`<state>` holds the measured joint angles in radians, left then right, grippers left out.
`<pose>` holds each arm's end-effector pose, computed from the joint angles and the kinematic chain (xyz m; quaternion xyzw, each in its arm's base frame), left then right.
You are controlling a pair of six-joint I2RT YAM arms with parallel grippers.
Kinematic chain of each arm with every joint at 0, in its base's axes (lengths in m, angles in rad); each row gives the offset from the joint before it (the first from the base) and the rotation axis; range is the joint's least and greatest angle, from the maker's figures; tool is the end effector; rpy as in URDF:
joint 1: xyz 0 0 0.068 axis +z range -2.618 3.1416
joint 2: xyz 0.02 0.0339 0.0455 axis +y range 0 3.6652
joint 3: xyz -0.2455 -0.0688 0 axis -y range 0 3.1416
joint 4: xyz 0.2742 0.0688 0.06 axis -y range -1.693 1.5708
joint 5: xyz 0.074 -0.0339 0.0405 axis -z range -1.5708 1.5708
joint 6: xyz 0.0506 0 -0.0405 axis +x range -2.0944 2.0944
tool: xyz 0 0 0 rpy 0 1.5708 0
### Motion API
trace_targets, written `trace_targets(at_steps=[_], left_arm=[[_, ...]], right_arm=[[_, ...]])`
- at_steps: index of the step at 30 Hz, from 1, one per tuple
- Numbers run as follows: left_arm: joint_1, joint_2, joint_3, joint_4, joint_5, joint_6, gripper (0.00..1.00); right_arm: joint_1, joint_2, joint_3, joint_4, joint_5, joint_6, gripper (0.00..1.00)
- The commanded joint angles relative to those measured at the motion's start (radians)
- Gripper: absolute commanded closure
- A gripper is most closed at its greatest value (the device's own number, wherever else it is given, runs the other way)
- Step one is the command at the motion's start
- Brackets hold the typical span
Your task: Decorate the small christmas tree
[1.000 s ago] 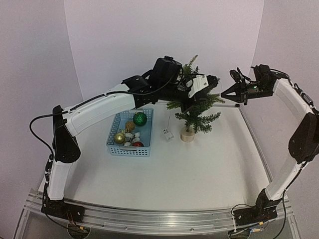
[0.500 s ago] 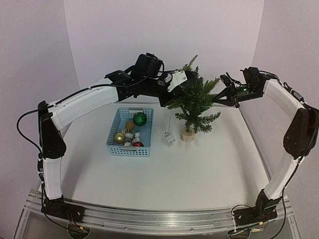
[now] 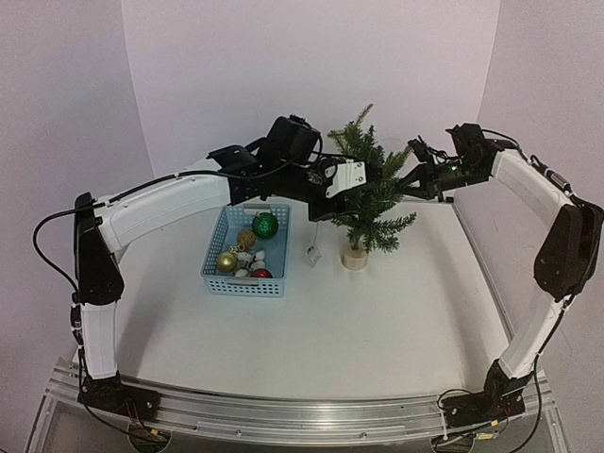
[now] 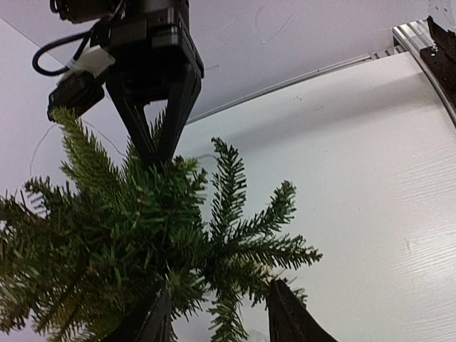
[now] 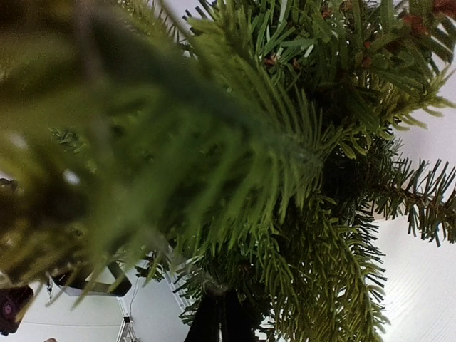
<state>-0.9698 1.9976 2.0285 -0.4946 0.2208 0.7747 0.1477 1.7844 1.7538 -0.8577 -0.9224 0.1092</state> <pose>0.2760 -0.4221 0.3502 0.6847 0.4994 -0.1442 0.5109 0.4035 0.1008 0.3239 -0.1651 0.8409 0.4543 0.2435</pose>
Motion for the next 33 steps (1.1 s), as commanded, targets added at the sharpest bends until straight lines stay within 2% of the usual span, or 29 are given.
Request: trace_targets(at_steps=[1,7,15,17,21,22,26,29,33], left_arm=[[-0.004,0.056,0.106,0.067,0.036,0.097,0.54],[-0.027,0.077,0.098,0.113,0.083,0.152,0.56],[-0.027,0.144,0.130,0.181,0.027,0.172,0.60],[-0.028,0.165,0.155,0.183,0.014,0.166,0.68],[-0.028,0.156,0.163,0.180,0.004,0.131,0.95],[-0.027,0.140,0.152,0.182,0.009,0.119,0.99],[-0.027,0.088,0.149,0.144,0.024,0.070,1.00],[-0.027,0.060,0.182,0.028,0.022,0.026,1.00],[-0.004,-0.003,0.065,-0.054,0.004,-0.039,1.00]], right_arm=[[0.013,-0.009,0.004,0.036,0.011,0.020,1.00],[0.013,-0.006,0.003,0.043,0.003,0.027,1.00],[0.013,-0.008,0.003,0.046,-0.004,0.026,1.00],[0.013,-0.008,0.004,0.046,-0.007,0.026,1.00],[0.013,-0.012,0.004,0.045,0.001,0.021,1.00],[0.013,-0.012,0.002,0.045,0.005,0.020,1.00],[0.011,-0.006,0.003,0.045,0.038,0.029,1.00],[0.007,0.005,0.006,0.045,0.072,0.048,1.00],[0.006,0.018,0.020,0.046,0.078,0.057,0.88]])
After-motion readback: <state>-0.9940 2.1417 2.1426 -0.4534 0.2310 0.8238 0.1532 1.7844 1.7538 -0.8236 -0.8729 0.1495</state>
